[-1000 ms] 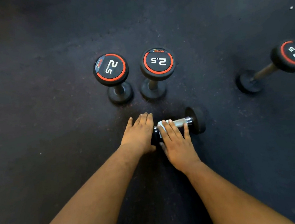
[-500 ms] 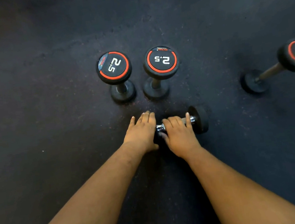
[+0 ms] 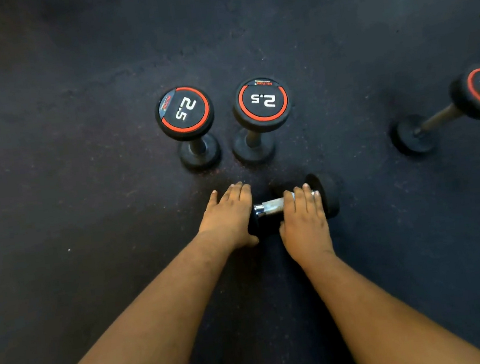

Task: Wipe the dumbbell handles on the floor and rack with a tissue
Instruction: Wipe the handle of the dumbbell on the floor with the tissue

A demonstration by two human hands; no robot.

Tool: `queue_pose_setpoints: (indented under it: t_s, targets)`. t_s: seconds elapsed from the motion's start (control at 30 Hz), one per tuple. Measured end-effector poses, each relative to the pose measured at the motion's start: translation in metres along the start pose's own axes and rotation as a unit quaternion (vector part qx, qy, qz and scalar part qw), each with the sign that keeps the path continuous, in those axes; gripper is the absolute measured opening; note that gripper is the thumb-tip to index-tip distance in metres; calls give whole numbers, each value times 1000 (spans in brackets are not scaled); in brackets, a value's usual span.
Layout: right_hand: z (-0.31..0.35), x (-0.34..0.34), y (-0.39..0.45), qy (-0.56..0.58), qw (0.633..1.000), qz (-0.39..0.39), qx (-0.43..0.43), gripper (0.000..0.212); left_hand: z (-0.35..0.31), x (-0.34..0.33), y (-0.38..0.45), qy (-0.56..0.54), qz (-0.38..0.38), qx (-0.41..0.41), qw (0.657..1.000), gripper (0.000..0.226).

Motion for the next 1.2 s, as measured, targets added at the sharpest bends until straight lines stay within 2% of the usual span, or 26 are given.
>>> queue_pose_setpoints:
  t_s: [0.17,0.27,0.33,0.43,0.5,0.6,0.67,0.77,0.83,0.93,1.0,1.07,1.13,1.2]
  targets:
    - [41,-5,-20,1,990,-16,139,89,-1,-2,1,-7,-5,2,1000,120]
    - [8,-4,-12,4,999,-17,31,88,1,-3,2,-12,-1,5,1000,124]
    - [1,-5,-13,-5,1000,-13,4,90,0,-4,2,-20,-4,5,1000,126]
    - [35,-10,-15,10,994,-15,104,97,0,-5,2,-31,-13,6,999,122]
    - [48,-9,-14,39,989,0,141,98,1,-4,2,-36,-12,10,999,120]
    - [42,-6,-6,29,989,11,145,88,1,-5,2,-42,-7,11,999,121]
    - [40,1,12,29,988,27,146,73,0,-6,2,-43,-9,11,999,119]
    - [51,9,38,47,984,99,142,55,0,-6,2,-38,-18,10,999,111]
    - [50,11,31,39,985,95,140,60,0,-4,1,-30,-15,10,999,111]
    - [40,2,-10,22,990,48,133,79,-1,-4,-1,-20,-9,8,1000,119]
    - [37,-6,-13,0,991,40,125,79,-1,-5,0,-19,-13,9,1000,120]
    - [39,1,11,4,992,35,118,66,-2,-6,-1,-20,-13,13,1000,119]
    - [43,12,35,12,989,85,123,44,-3,-5,-1,-21,-14,13,1000,117]
    - [38,15,39,26,986,104,128,40,-3,-3,-3,-19,-17,12,1000,118]
Point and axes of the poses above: each hand's wrist, its own y-axis towards the middle knuckle, its own x-axis out of the back of the hand, z = x × y, the point moved 6 cm from there along y, towards the middle knuckle, and after that the axes turned 3 degrees about y, right-handed, at the moved point
